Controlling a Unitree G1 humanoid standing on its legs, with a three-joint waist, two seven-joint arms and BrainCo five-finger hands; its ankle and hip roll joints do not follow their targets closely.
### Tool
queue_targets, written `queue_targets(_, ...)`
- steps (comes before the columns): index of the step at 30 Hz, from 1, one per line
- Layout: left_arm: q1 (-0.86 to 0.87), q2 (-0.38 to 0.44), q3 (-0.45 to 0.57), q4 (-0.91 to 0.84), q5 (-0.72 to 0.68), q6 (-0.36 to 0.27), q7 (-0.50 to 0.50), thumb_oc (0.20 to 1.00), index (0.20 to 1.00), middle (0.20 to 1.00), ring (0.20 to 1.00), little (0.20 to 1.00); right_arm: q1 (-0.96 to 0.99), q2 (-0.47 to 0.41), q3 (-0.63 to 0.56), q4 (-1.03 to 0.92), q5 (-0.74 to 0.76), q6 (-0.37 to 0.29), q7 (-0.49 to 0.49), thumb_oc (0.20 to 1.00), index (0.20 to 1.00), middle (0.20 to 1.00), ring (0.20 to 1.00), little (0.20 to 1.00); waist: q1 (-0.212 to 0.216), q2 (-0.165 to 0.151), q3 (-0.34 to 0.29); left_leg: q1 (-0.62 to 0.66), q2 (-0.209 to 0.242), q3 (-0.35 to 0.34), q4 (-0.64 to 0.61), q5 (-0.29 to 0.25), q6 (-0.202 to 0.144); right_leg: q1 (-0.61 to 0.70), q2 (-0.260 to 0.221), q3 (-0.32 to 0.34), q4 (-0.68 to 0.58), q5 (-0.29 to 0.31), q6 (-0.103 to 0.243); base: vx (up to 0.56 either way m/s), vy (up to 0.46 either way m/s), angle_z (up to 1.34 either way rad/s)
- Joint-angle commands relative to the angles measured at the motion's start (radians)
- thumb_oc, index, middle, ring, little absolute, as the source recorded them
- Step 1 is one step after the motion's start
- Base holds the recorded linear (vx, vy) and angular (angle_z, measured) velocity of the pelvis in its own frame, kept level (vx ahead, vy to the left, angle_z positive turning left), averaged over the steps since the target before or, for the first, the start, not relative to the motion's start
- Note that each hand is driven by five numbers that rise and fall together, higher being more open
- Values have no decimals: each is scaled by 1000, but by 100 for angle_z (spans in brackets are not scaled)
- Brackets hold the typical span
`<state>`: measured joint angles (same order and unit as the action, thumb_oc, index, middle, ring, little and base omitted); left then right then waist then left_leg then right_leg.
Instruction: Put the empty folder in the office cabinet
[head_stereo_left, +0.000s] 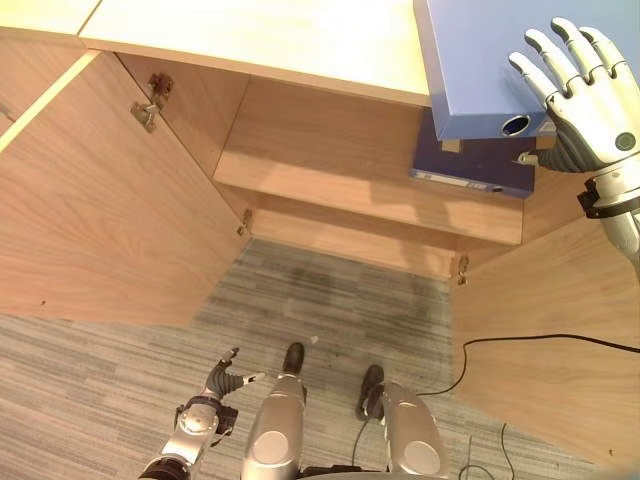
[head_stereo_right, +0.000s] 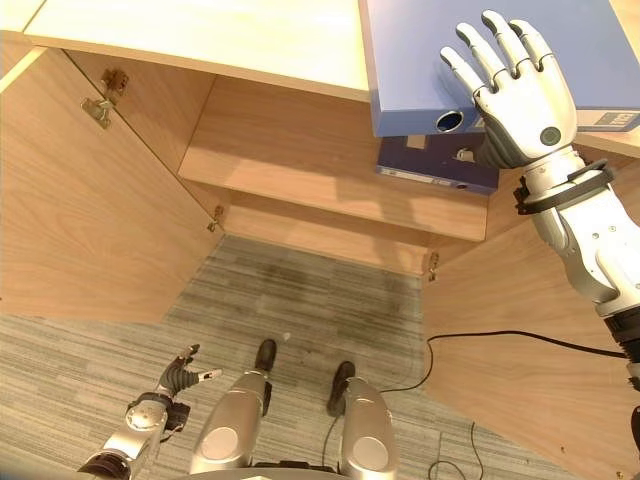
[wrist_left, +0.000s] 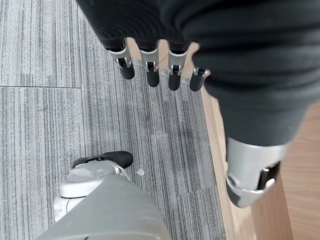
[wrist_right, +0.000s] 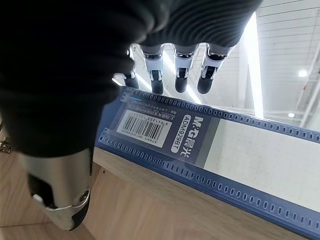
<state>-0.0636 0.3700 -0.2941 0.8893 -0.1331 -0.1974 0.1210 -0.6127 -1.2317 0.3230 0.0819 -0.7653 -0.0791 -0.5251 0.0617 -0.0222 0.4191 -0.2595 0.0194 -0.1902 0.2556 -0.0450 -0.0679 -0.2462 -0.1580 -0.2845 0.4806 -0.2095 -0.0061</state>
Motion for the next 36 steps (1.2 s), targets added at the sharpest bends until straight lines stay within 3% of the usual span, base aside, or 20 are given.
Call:
queue_targets(1,21,55,-19,-29,-24,-17,17,1000,1000,1000,1000,1000,-63,16,-2,3,53,25,-42,1000,1000,1000,1000,1000,17,-10,-38,26,90,44,151,-157,-28,25,-20,113,5,-31,81,0,0,0)
queue_targets(36,24,75,-23,-50,-40,-17,24,1000,1000,1000,1000,1000,-220,53,95,101,78,70,-52,1000,1000,1000,1000,1000,43,4,-6,24,76,23,165,-159,-22,30,-32,101,32,-43,74,0,0,0)
